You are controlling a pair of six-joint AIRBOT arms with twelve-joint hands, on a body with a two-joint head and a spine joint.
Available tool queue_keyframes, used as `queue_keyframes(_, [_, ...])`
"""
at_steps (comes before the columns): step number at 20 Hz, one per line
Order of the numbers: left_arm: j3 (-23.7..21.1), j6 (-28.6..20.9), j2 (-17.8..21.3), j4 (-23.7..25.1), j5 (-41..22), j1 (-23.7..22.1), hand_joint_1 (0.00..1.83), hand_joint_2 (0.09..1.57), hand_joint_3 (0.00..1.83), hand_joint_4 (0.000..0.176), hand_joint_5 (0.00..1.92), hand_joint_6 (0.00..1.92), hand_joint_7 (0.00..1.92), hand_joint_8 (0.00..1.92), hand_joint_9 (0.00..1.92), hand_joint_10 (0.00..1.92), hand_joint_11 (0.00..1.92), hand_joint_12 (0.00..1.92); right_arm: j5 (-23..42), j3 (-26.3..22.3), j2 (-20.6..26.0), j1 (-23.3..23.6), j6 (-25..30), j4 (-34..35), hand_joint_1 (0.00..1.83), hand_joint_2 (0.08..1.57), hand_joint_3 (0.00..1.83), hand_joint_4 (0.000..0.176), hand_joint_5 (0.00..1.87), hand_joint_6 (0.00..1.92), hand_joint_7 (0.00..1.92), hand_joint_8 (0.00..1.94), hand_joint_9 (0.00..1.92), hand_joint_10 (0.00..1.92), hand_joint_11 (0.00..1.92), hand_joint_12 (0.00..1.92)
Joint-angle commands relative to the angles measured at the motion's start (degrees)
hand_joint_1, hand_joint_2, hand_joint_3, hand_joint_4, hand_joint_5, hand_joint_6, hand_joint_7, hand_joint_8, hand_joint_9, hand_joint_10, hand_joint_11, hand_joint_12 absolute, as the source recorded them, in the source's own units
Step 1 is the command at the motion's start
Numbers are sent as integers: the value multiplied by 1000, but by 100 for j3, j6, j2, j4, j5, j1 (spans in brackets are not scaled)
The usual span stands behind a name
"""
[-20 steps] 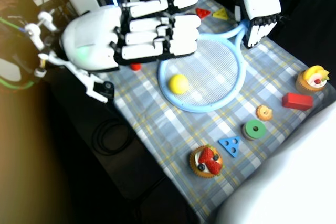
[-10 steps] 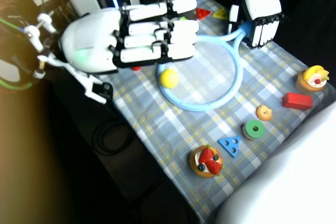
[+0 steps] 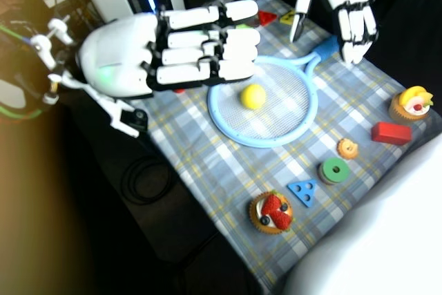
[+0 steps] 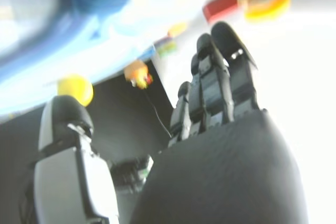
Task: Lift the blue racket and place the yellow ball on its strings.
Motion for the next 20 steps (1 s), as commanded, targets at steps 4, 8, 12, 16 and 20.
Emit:
queue_keyframes(4, [-226,-1513,556,735,-1765,230,634,960,0,140,0,0,35,1,26,7,0,365,956,-79,92,-141,32,419,82,1278,4,99,72,5,138,10,35,4,0,0])
queue_keyframes(8, [31,-4103,820,1110,-2642,673,738,944,0,174,0,0,68,12,35,5,0,325,1391,-196,169,-461,-83,747,153,1290,0,77,76,3,123,2,20,4,0,0])
queue_keyframes(12, [489,-6010,634,1196,-3246,1028,685,958,1,118,0,0,123,2,120,5,0,554,1971,-437,307,-799,-330,1050,197,1189,0,113,131,9,177,7,98,14,0,0])
queue_keyframes(16, [509,-6576,611,1234,-3894,1204,618,951,1,102,0,0,126,2,124,6,0,584,2773,-599,400,-1236,-491,1463,329,1182,6,104,140,0,256,2,215,9,122,62])
queue_keyframes(20, [512,-7190,583,1218,-4847,1537,430,1084,16,66,21,1,207,2,185,6,0,786,3256,-663,398,-1432,-546,1637,565,1272,4,37,100,0,250,0,203,0,108,26])
